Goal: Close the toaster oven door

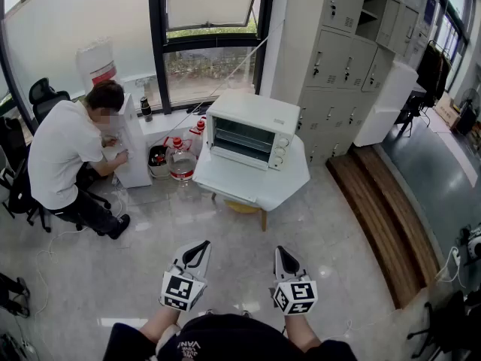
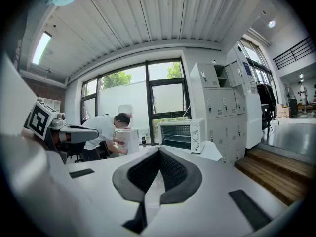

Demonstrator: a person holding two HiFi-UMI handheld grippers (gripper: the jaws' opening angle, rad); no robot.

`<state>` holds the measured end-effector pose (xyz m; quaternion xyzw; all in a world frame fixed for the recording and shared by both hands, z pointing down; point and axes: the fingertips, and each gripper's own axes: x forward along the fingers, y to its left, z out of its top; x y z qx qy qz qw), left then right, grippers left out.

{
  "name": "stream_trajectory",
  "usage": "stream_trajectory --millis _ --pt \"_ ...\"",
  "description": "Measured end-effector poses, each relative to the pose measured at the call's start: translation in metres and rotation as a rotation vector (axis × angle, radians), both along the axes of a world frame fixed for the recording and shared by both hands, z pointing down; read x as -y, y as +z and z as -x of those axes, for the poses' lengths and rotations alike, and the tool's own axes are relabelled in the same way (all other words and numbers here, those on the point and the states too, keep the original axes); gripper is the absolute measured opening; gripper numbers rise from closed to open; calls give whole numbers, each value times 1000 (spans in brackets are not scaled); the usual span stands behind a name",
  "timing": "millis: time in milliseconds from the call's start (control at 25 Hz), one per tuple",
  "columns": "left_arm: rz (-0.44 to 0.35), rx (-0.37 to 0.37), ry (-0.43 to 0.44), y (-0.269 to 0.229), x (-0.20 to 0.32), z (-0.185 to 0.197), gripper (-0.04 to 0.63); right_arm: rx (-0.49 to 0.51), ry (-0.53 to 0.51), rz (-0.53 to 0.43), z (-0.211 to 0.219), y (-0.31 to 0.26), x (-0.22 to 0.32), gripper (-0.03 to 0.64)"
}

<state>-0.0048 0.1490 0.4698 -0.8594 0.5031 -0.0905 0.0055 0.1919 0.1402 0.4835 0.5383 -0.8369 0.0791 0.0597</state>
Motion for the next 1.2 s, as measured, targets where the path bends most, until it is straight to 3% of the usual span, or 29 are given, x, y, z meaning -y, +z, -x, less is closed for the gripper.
stream_trajectory --millis 720,1040,1120,1200 --pt "-18 10 -119 9 3 -33 20 46 -85 -11 -37 10 17 3" --pt "20 2 -165 24 5 -37 22 46 -129 -9 -44 17 33 5" --pt "32 -3 -166 27 10 -33 23 52 -126 -2 -42 19 38 64" --pt "39 -12 -158 30 18 -29 40 55 -115 1 -39 21 46 66"
